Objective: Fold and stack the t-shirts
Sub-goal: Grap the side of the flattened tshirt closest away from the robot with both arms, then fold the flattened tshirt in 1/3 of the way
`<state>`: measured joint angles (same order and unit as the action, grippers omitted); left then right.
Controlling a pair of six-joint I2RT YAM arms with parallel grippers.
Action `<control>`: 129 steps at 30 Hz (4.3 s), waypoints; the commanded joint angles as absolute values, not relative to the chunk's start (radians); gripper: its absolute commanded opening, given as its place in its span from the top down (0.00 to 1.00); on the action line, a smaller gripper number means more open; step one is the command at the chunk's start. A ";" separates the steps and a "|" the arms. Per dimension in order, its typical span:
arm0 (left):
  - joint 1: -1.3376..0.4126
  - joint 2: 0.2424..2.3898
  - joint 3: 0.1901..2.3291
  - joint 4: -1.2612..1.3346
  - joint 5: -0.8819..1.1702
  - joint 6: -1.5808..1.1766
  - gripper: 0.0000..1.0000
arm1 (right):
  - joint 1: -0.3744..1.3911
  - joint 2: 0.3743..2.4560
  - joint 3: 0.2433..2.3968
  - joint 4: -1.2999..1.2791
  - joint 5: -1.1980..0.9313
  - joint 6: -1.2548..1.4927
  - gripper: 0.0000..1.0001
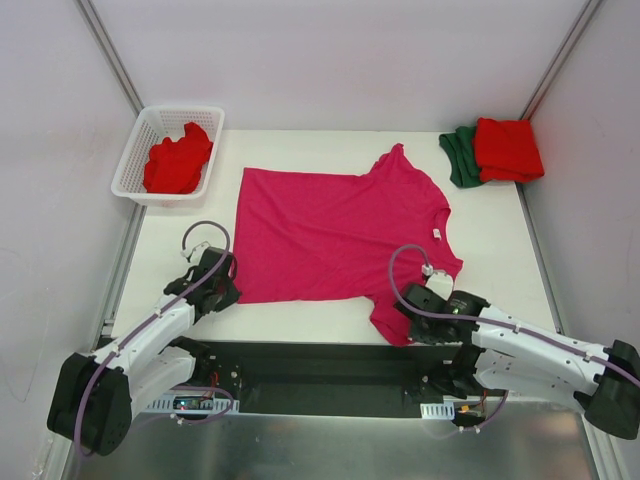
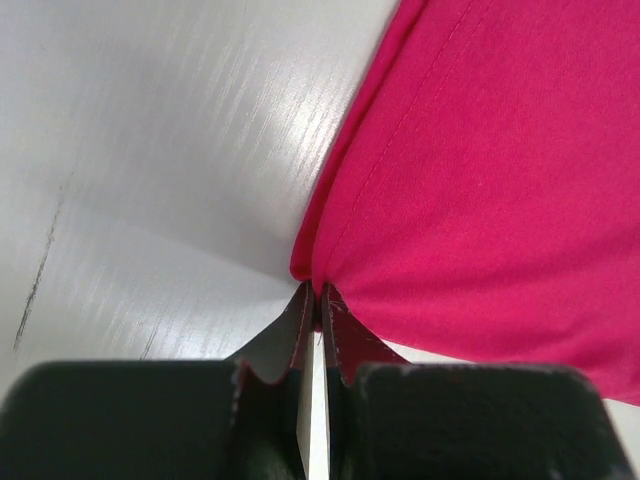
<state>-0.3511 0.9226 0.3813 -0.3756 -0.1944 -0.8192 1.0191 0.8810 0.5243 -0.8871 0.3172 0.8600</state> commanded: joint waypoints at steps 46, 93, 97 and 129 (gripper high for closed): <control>-0.241 1.046 0.586 -0.373 -0.232 -0.655 1.00 | 0.516 0.919 0.985 -0.994 0.565 0.468 0.99; -0.132 1.420 0.900 -0.192 -0.181 -0.492 1.00 | 0.232 1.281 1.249 -0.653 0.382 0.144 0.99; -0.132 1.472 0.928 -0.175 -0.166 -0.488 1.00 | 0.229 1.333 1.269 -0.634 0.376 0.144 0.99; -0.130 1.697 1.111 -0.150 -0.132 -0.460 1.00 | 0.172 1.485 1.339 -0.603 0.377 0.150 0.99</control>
